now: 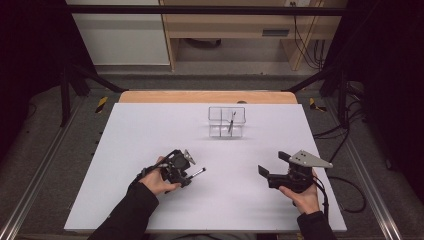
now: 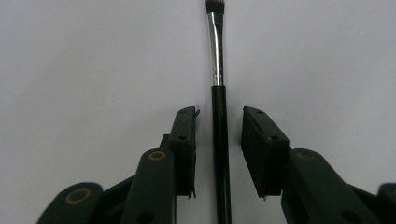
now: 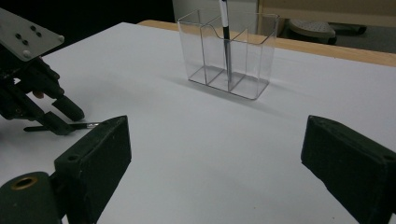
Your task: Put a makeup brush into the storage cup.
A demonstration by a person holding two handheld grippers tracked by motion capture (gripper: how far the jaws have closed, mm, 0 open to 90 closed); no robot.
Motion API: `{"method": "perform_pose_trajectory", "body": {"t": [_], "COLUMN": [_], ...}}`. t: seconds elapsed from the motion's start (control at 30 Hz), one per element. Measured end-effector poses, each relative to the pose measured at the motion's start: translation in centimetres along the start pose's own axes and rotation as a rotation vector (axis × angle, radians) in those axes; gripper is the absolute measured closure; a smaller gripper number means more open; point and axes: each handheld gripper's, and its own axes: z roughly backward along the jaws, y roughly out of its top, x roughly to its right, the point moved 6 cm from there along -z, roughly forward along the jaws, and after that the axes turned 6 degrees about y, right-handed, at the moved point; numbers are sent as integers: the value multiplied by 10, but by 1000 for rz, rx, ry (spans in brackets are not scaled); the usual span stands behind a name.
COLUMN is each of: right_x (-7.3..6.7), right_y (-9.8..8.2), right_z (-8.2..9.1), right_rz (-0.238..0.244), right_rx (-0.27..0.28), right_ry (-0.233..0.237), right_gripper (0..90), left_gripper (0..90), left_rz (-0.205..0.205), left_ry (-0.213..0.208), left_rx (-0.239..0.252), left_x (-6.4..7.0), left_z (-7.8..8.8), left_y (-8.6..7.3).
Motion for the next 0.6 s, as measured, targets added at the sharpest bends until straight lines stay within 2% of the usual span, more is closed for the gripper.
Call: {"method": "perform_pose_trajectory", "body": {"t": [0.13,0.37,0.6], "right_x": [-1,-1,-1], "right_y": [1,0,0], "right_z": [0,0,0], "right_rz": [-4,-2,-6], "right_rx": [4,0,0], "right_ry": [0,3,5], "right_gripper": [89,89,89], "left_gripper": [682,726,756], "left_rz": [0,24,25], "left_ry": [6,-3,0], "left_rx": [1,-5,-7], "left_x": [1,4,5], "left_z": [0,0,0], "left_y": [0,-1,-1]}}
